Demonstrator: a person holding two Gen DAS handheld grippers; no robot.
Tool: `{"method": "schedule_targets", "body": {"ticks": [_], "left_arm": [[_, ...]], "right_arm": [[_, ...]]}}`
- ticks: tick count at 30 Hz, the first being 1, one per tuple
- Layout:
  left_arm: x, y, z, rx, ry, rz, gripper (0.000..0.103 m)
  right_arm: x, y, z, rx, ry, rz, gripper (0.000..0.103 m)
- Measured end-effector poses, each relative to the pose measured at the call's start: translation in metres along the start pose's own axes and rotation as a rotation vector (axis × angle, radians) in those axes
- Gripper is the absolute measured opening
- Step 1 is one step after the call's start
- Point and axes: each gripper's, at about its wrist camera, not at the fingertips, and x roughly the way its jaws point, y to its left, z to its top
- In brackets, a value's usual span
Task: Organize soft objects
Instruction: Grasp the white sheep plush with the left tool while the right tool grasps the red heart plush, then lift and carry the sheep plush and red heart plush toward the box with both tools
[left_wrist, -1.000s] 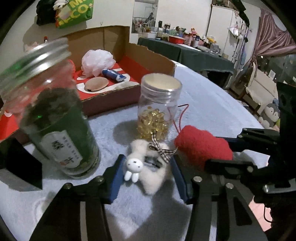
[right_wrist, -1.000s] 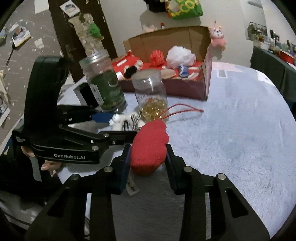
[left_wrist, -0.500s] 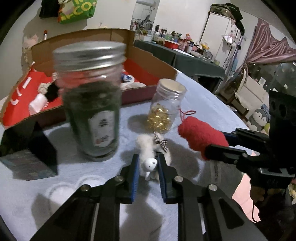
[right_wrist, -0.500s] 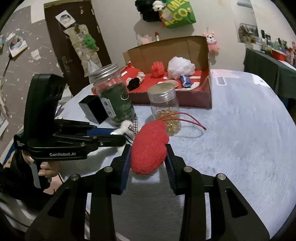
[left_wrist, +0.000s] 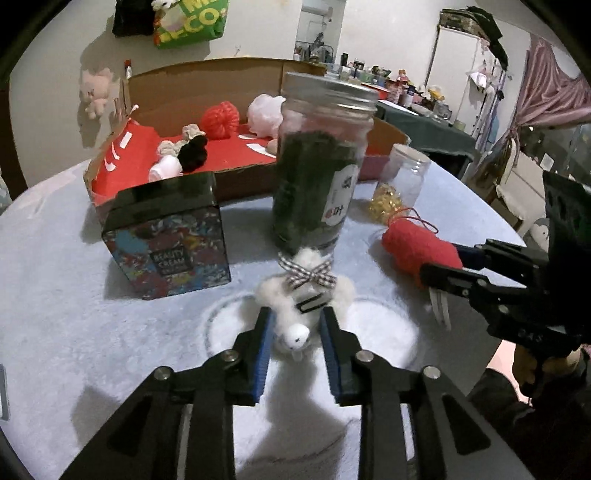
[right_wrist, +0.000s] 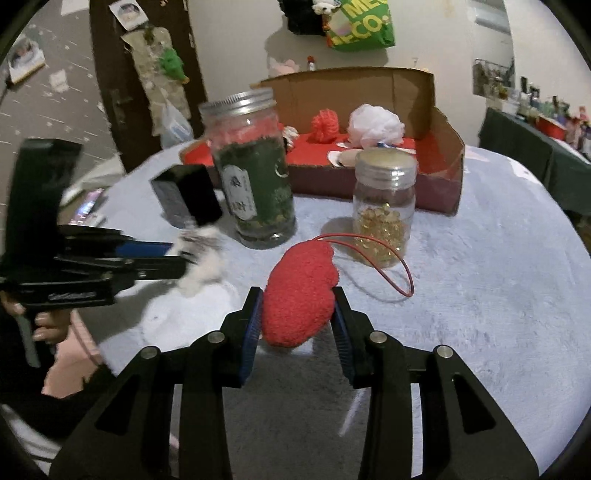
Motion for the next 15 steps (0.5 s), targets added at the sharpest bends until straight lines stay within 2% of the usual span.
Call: {"method": "schedule_targets", "body": {"ticks": [2,4,5,6,7,11,15], "left_arm": [[-0.001,-0.002,-0.002,0.016,-0.011,0.008,0.046],[-0.002,-0.004,-0.004,0.029,-0.026,0.022,0.055],[-0.002,-0.005,-0.005,0.039,-0.035,0.03,0.058],[-0.002,-0.004,-0.004,0.045,-0.039,0.035,0.059],[-0.001,-0.006,-0.004,0.056,-0.043,0.043,0.061],[0.004,-0.009,0.0,0.079,-0.052,0.066,0.069],[0.011,-0.015,0.004,0.1,-0.048,0.084,0.069]], "right_arm": [[0.002,0.0,-0.002,0.01,0.008,-0.018,0.039],[0.003,-0.001,-0.003,0.021,0.014,-0.023,0.045],[0.003,-0.003,-0.004,0.035,0.013,-0.026,0.05],[0.003,-0.004,-0.004,0.041,0.012,-0.024,0.059],[0.003,-0.006,-0.005,0.051,0.006,-0.024,0.062],[0.005,-0.008,-0.004,0.068,0.006,-0.035,0.062],[0.01,-0.007,0.0,0.08,0.001,-0.061,0.062]]}}
